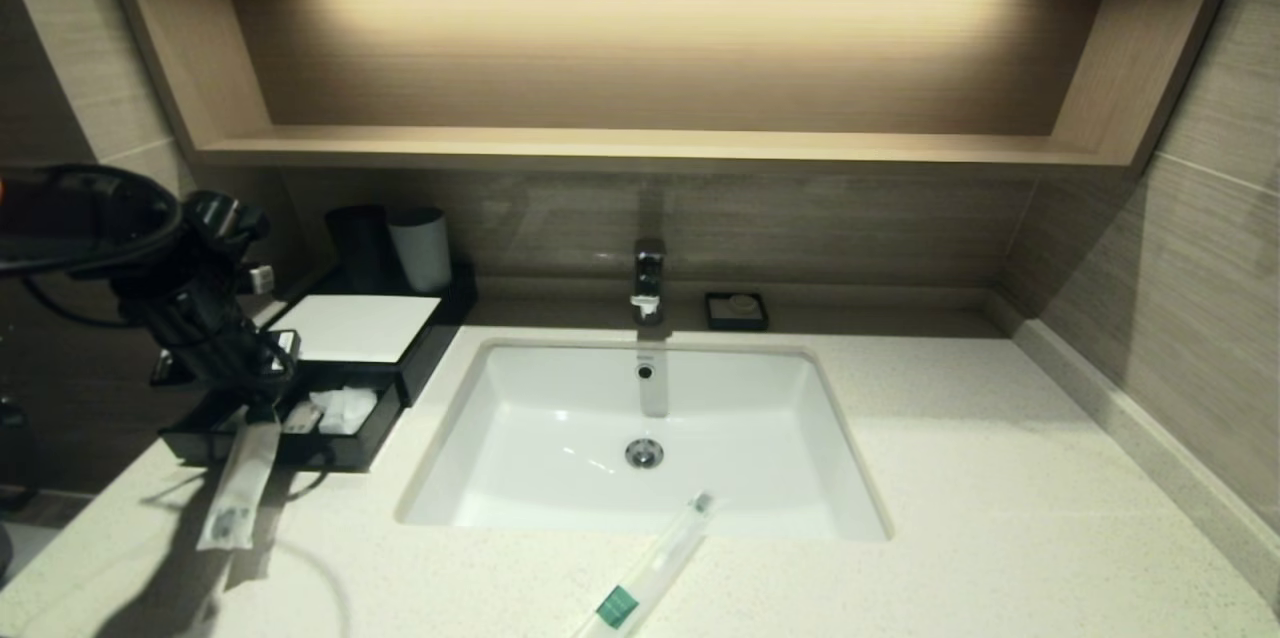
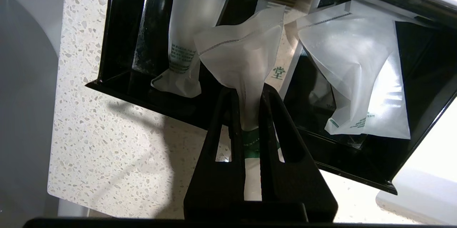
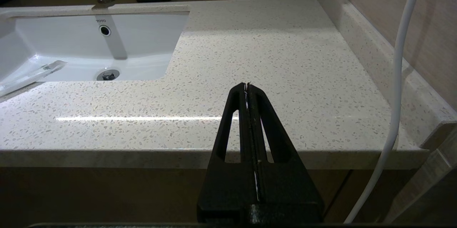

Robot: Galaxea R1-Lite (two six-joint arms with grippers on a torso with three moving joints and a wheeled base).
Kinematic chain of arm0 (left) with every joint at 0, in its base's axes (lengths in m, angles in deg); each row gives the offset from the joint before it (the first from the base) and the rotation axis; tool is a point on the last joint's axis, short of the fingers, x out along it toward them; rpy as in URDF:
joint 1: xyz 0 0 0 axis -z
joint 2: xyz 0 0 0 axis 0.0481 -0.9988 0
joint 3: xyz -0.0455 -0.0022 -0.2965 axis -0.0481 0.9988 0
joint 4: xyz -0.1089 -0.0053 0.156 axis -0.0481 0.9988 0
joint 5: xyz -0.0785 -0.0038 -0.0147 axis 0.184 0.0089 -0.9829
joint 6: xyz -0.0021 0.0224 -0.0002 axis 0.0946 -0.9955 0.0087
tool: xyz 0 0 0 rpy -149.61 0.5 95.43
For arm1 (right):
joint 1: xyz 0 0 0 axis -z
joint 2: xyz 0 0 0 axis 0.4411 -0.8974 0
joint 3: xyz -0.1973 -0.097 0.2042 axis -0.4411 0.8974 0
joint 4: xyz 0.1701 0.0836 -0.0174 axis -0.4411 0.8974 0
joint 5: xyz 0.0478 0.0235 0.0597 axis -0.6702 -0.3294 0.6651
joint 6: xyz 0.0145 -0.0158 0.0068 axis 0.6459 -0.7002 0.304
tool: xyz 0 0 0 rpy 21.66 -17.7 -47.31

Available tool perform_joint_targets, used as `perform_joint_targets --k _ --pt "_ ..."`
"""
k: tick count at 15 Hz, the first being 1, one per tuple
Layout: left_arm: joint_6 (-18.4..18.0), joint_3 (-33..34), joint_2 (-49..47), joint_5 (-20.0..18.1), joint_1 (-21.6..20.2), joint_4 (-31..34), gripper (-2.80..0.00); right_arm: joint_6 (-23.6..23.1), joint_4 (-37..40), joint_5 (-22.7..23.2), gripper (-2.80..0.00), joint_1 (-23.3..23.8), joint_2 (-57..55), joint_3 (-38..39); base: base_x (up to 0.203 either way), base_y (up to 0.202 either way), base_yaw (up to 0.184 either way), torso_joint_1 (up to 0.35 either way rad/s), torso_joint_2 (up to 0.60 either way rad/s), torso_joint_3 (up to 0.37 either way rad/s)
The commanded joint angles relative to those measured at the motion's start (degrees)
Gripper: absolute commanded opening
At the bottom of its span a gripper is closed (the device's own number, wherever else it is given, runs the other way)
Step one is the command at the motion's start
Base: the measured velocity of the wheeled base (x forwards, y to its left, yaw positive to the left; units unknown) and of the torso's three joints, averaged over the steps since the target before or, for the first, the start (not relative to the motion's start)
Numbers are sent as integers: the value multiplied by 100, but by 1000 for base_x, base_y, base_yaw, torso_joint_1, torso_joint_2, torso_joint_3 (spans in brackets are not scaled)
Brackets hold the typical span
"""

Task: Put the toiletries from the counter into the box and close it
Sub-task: Place the bathroom toiletry into the drawer

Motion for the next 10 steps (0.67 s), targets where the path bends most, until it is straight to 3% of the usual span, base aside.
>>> perform_joint_targets --k 1,10 --pt "1 -66 -88 7 -25 24 -280 3 -2 -1 -280 0 -6 0 0 0 0 0 0 0" --pt "6 -273 -372 -99 -55 33 -280 3 -2 -1 -280 0 -6 0 0 0 0 0 0 0"
